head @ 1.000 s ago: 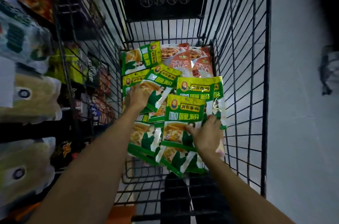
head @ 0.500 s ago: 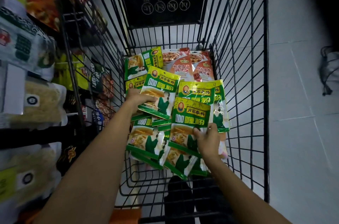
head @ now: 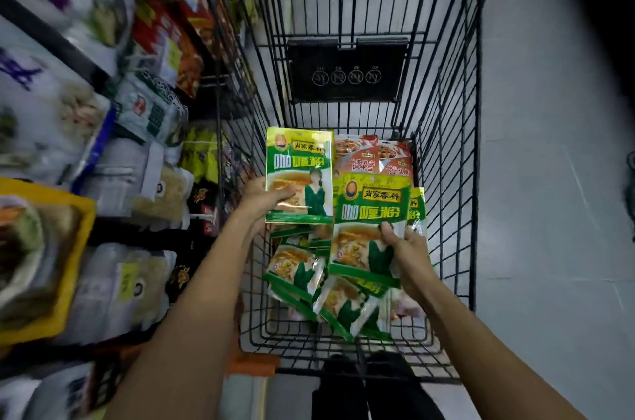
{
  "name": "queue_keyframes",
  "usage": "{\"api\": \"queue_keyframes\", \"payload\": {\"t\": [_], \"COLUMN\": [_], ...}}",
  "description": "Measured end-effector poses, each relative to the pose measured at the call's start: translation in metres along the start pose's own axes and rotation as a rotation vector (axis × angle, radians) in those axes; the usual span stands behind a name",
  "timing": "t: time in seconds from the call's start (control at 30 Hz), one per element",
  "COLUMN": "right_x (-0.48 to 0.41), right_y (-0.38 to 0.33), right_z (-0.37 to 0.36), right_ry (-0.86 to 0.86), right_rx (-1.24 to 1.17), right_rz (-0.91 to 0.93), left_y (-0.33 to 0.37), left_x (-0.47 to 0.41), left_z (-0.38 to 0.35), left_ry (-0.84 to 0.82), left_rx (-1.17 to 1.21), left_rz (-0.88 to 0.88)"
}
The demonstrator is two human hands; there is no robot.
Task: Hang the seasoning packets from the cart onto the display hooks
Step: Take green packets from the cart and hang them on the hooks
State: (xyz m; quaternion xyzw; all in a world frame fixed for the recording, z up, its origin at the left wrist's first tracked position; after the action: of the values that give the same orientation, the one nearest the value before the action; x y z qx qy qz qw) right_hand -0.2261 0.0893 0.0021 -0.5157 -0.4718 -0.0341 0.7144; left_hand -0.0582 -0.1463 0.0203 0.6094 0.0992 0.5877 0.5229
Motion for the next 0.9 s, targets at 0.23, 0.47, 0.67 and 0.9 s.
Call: {"api": "queue_keyframes", "payload": {"t": [0.23, 0.47, 0.67, 0.9], "right_x": [0.053, 0.155, 0.252, 0.395], "right_y": [-0.119, -0.233, -0.311, -0.359], "right_z": [-0.032, -0.1, -0.163, -0.226], "right_ry": [-0.256, -0.585, -0.851, -1.105], "right_rx": [0.011, 0.03, 0.038, 0.135], "right_rz": [0.198, 0.43, 0.601, 0.825], "left_y": [0.084, 0.174, 0.239, 0.254], "left_x": [0.098, 0.247, 0.404, 0.584], "left_z": [0.08, 0.159, 0.218, 0.265], "left_ry": [0.244, 0.59, 0.887, 1.316], "left_rx": [0.102, 0.167, 0.039, -0.045], "left_rz": [-0.183, -0.497, -0.822, -0.962]}}
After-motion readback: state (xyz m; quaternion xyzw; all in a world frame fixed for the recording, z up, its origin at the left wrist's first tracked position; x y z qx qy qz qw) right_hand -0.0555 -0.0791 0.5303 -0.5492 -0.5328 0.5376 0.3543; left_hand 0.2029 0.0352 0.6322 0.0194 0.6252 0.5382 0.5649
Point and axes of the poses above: each hand's wrist, its own x-axis away from the middle knuckle, its own z-axis out of the back of the hand, y = z × x, the point moved 8 cm from there along -x, towards the middle knuckle, and after that the axes turned 1 degree about -z, right-handed, at the moved point
